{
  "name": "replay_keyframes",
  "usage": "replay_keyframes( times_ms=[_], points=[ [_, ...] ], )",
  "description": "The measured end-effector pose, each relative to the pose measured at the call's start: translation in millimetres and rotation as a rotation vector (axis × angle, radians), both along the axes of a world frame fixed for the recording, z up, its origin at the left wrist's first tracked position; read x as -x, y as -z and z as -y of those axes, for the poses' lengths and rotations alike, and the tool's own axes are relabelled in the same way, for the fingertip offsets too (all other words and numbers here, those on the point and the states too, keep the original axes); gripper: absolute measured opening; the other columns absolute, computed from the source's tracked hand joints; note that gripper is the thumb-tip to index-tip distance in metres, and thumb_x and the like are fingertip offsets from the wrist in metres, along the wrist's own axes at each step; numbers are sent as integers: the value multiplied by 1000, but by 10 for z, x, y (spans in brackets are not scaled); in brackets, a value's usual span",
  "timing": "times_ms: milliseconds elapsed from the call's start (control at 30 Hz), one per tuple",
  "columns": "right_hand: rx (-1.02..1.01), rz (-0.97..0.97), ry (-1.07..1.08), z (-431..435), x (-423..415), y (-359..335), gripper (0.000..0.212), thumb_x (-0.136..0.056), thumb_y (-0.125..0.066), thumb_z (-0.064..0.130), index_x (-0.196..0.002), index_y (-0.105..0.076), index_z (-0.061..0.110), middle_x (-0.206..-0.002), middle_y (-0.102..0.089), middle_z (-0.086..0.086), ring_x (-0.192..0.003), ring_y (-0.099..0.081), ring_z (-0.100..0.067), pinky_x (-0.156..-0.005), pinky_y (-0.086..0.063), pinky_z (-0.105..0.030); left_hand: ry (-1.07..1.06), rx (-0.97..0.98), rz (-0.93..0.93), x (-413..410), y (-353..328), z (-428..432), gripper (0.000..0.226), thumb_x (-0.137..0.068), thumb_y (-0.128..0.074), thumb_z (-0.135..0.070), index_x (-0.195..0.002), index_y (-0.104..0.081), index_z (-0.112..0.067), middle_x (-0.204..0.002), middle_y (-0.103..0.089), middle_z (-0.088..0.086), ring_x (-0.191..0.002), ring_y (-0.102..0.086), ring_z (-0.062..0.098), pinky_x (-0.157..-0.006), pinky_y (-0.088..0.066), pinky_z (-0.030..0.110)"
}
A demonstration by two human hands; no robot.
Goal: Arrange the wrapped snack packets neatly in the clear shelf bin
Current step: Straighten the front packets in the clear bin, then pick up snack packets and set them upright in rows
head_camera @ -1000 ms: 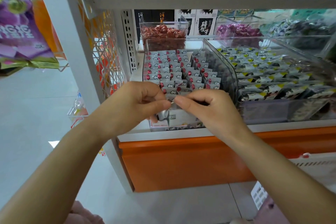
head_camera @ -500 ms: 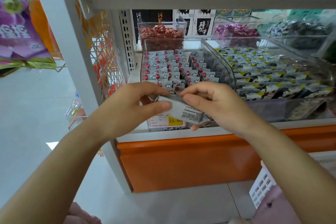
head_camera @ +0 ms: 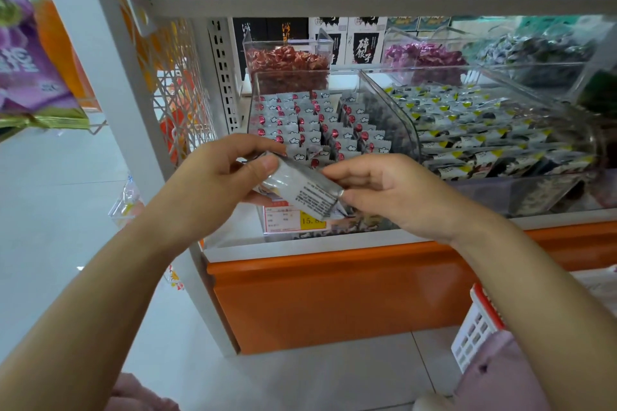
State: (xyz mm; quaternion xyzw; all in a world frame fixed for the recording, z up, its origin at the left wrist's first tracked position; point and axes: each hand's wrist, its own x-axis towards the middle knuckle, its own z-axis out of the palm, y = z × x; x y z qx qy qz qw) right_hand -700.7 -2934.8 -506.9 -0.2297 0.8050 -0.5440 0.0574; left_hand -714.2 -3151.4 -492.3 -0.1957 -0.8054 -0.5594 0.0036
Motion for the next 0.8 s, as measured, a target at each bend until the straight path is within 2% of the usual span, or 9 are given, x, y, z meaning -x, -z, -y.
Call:
replay_keyframes(
  times_ms=[133,267,367,400,467,533,600,700,800],
  points=[
    [3,-6,-15,-4,-1,2,46,-89,-52,-8,-101,-61,35,-93,-68,25,-95,-65,2,-70,-51,-12,7,-4,-21,-8,1,8,21,-92,-49,-14,-93,-66,-27,-85,-70,-13,-84,-68,2,-65,-54,14],
    [86,27,-12,-12,-4,21,38,-90,-50,-7,-102,-62,27,-91,-72,18,-90,-68,-4,-67,-54,-16,-35,-35,-19,7,23,2,20,-93,-49,-13,-95,-65,-24,-90,-70,-5,-82,-69,7,-65,-55,17],
    [262,49,1,12,10,26,19,-91,-51,11,-105,-63,18,-104,-71,-3,-95,-69,-17,-78,-57,-28,-131,-99,-20,30,34,-5,19,-95,-47,-11,-100,-65,-13,-89,-71,4,-77,-70,13,-63,-55,17],
    [311,47,8,25,14,31,21,-87,-56,21,-107,-62,18,-108,-69,-6,-99,-68,-19,-82,-57,-30,-166,-131,-18,38,35,-10,20,-96,-46,-11,-100,-65,-11,-86,-72,5,-75,-70,15,-61,-55,17],
    [317,-17,60,68,21,47,37,-75,-67,31,-111,-61,23,-110,-69,-1,-103,-66,-14,-84,-54,-27,-234,-182,-18,50,35,-28,20,-96,-46,-12,-97,-66,-8,-80,-72,4,-69,-71,16,-57,-55,17],
    [293,-147,158,134,34,75,36,-75,-70,20,-110,-61,28,-103,-70,7,-94,-68,-8,-77,-54,-19,-273,-187,-17,55,32,-47,21,-96,-48,-16,-93,-67,-8,-75,-72,5,-65,-70,16,-53,-54,18],
    [358,-209,275,204,76,80,30,-85,-63,6,-109,-63,24,-97,-70,2,-80,-71,-12,-69,-55,-19,-280,-144,-16,59,36,-62,27,-96,-47,-24,-86,-66,-7,-69,-70,10,-58,-68,17,-47,-53,20],
    [445,-211,421,225,180,31,18,-91,-54,4,-105,-65,11,-85,-68,-6,-65,-68,-11,-64,-58,-24,-360,63,-132,87,51,-51,46,-96,-40,-40,-77,-64,-6,-54,-65,9,-40,-55,8,-40,-42,16],
    [361,-277,437,222,272,-58,14,-92,-54,5,-92,-65,14,-77,-65,1,-61,-64,-7,-59,-56,-22,-469,189,-331,138,50,7,39,-97,-38,-39,-88,-66,-14,-75,-68,-1,-53,-53,1,-49,-40,16]
  ],
)
